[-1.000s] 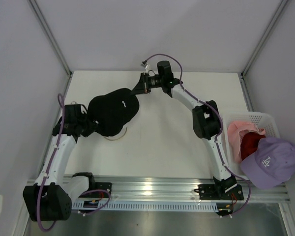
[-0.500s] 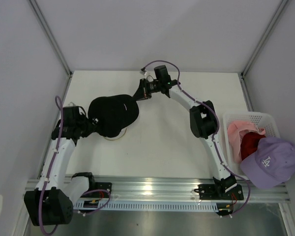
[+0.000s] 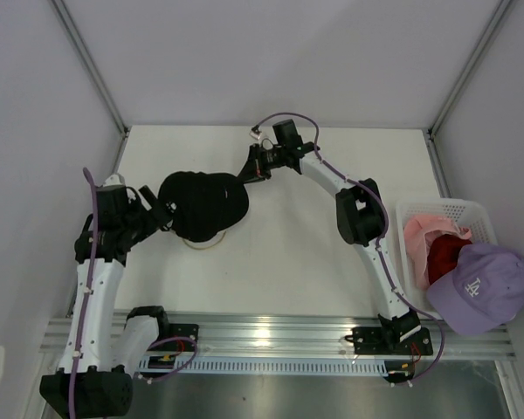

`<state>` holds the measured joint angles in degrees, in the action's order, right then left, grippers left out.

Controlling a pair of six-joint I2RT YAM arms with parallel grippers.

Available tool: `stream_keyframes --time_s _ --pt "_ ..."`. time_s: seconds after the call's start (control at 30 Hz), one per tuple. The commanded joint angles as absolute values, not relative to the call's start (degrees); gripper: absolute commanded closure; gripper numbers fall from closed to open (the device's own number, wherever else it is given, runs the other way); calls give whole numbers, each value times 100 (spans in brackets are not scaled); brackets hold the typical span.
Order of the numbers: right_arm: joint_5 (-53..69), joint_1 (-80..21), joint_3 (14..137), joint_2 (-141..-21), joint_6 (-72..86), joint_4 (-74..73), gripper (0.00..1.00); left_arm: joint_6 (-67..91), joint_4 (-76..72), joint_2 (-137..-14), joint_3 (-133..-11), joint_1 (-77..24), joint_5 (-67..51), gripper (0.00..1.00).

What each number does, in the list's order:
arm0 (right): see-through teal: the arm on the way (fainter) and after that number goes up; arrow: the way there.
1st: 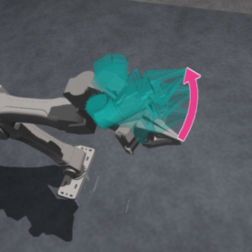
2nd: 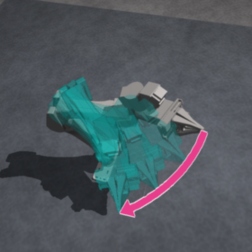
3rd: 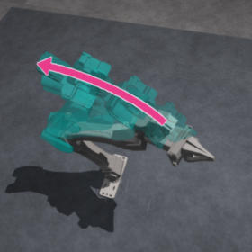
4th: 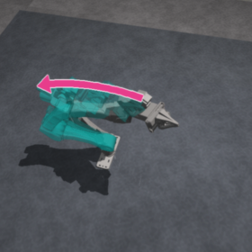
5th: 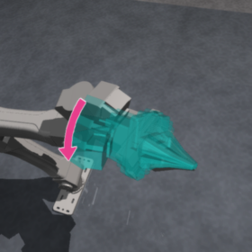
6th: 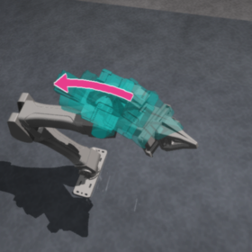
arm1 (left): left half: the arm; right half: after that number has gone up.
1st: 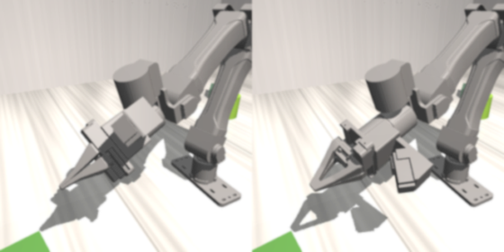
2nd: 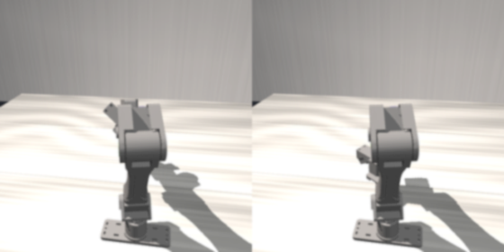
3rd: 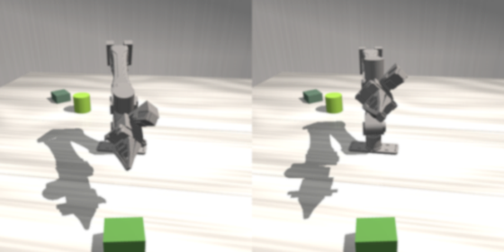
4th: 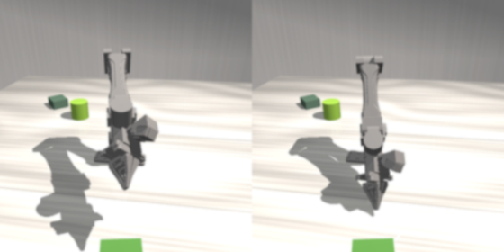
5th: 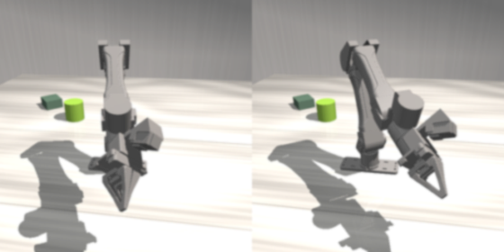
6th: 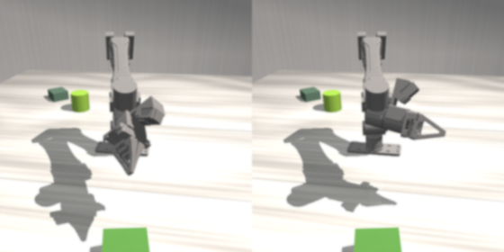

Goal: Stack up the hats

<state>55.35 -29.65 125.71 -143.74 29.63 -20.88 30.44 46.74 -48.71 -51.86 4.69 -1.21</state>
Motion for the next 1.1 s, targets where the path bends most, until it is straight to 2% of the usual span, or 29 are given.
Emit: stream_keyframes --time_s 0.0,0.17,0.37,0.5,0.63,0.7,0.73,0.8,0.83,0.9,0.93,0.97,1.0,1.07 --pt "4465 -3015 12612 -14660 2733 -2803 100 2786 4641 -4834 -5590 501 -132 14" --pt "4105 -3041 12726 -14704 2751 -3216 100 2760 4623 -4983 -5730 501 174 15" --pt "3929 -3067 12963 -14862 2646 -3638 100 2926 4527 -5308 -5546 553 799 27" --pt "3807 -3085 12938 -14819 2523 -3718 100 2980 4377 -5318 -5502 703 572 35" --pt "3823 -3085 12937 -14801 2426 -3840 97 2752 4499 -5440 -5870 904 318 36" --pt "3937 -3085 12903 -14766 2373 -3858 88 2550 4640 -5467 -6046 949 150 34" --pt "3955 -3085 12894 -14722 2338 -3858 74 2453 4710 -5449 -6343 949 71 31" --pt "4016 -3076 12893 -14529 2190 -3867 61 2260 4807 -5405 -6669 958 -132 28" --pt "4034 -3076 12902 -14433 2136 -3850 47 2198 4921 -5405 -6941 958 -167 26" --pt "4043 -3041 12955 -14090 1996 -3841 32 2066 5070 -5432 -7355 958 -202 24" --pt "4026 -2989 13016 -13950 1969 -3841 21 2013 5115 -5449 -7487 949 -211 23" --pt "4025 -2945 13060 -13687 1960 -3823 16 1900 5150 -5467 -7871 958 -246 21" --pt "4017 -2883 13121 -13563 1960 -3823 5 1829 5142 -5502 -8005 958 -464 19" --pt "4017 -2656 13289 -13299 2013 -3832 0 1523 5037 -5537 -8356 949 -885 17"
